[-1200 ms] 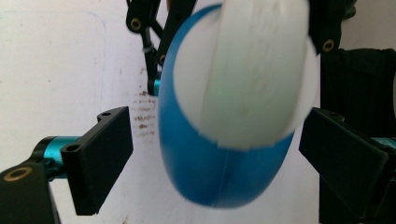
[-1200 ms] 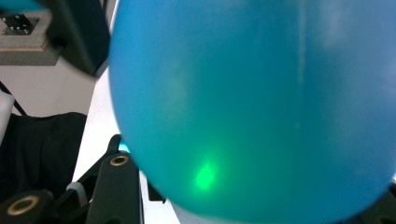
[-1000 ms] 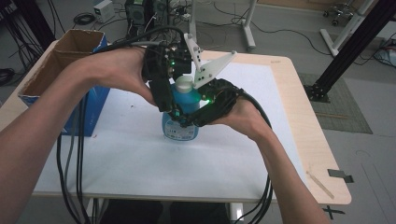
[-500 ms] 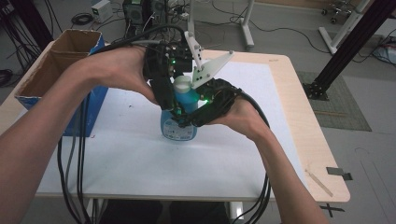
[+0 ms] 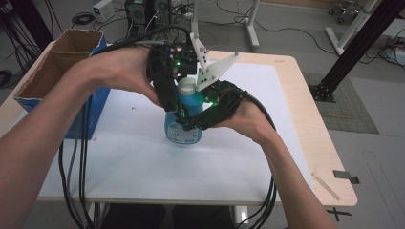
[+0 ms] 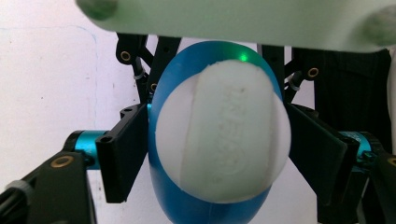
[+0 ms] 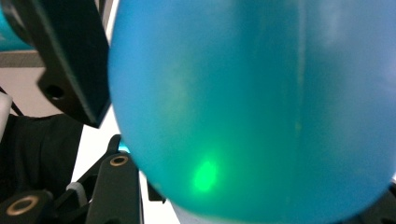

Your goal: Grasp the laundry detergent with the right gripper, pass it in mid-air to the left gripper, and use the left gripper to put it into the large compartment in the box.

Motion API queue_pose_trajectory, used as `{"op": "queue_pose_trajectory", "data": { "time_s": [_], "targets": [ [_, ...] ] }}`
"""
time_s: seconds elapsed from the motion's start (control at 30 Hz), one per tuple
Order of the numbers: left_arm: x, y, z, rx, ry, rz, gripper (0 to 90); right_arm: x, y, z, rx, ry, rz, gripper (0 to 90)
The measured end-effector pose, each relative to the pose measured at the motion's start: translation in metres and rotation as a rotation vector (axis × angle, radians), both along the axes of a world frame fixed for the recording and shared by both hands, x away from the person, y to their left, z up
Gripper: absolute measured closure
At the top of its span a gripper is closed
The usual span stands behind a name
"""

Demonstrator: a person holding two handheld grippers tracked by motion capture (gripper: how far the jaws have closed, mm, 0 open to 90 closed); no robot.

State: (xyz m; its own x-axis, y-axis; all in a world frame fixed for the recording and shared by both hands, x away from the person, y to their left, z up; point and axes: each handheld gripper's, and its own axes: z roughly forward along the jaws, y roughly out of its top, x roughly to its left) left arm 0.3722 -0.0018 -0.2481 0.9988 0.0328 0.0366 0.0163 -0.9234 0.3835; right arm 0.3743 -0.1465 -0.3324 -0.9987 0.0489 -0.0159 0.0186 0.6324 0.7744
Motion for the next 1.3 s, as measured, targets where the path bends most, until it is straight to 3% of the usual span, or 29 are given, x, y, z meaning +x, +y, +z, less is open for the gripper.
{"op": "queue_pose_trajectory", "data": {
  "time_s": [1.3],
  "targets": [
    [-0.0008, -0.0032, -0.0006, 0.022, 0.0, -0.007, 37.3, -0.0017, 0.0008, -0.0026, -0.002, 0.002, 0.008, 46.4]
  ]
}}
